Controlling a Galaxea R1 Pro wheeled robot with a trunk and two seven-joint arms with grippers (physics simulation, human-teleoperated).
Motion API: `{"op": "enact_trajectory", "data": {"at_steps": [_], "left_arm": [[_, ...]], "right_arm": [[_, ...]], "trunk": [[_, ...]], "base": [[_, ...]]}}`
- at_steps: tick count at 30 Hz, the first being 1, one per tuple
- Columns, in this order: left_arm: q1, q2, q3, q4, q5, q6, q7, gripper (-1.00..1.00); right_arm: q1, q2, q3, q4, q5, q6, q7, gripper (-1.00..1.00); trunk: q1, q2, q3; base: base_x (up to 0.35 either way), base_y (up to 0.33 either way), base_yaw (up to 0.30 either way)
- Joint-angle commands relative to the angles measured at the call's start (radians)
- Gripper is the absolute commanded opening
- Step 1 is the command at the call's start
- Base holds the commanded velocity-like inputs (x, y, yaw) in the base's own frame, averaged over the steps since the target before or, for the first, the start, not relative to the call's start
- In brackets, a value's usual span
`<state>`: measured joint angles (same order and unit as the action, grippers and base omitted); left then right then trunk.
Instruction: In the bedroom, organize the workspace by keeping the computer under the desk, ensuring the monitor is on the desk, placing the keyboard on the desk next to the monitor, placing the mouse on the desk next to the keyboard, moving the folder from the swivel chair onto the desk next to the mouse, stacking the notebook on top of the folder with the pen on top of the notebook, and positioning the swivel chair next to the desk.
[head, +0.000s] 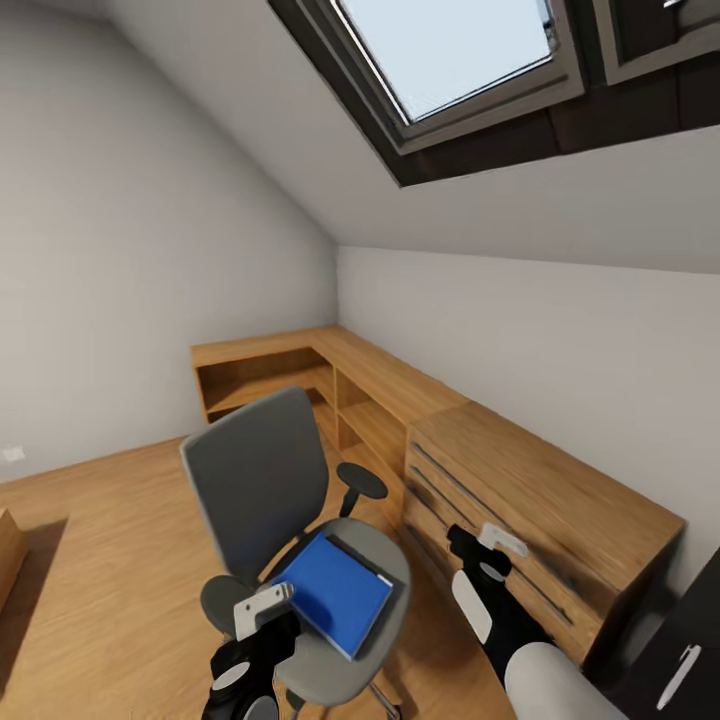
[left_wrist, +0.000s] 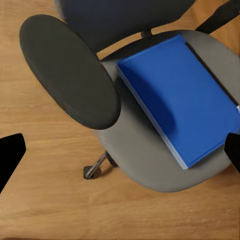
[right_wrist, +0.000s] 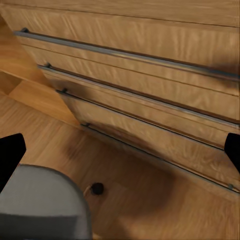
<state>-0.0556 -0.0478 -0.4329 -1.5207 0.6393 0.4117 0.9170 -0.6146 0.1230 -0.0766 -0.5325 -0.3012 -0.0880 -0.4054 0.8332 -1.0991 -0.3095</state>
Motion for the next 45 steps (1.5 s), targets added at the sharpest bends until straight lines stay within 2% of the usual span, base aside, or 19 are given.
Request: {"op": "enact_trajectory", "data": {"at_steps": [1,14,45], "left_arm": [[-0.001,0.0,-0.001,-0.001,0.005,0.004,0.007,1.0],[-0.001,0.0,-0.001,-0.001,0.002,0.004,0.01,1.0],[-0.001,0.0,-0.001,-0.001,0.003,0.004,0.009,1.0]], "right_arm": [[-0.001,0.002,-0.002,0.0,-0.011,-0.01,0.001,1.0],[-0.001,0.007,0.013,0.002,-0.01,-0.021,0.0,1.0],[-0.001,0.005,0.012,0.001,-0.01,-0.021,0.005,1.0]], "trunk": [[0.0,-0.001,-0.001],[0.0,-0.001,-0.001],[0.0,-0.001,-0.003]], "base": [[0.0,0.0,0.279],[0.0,0.0,0.279],[0.0,0.0,0.249]]}}
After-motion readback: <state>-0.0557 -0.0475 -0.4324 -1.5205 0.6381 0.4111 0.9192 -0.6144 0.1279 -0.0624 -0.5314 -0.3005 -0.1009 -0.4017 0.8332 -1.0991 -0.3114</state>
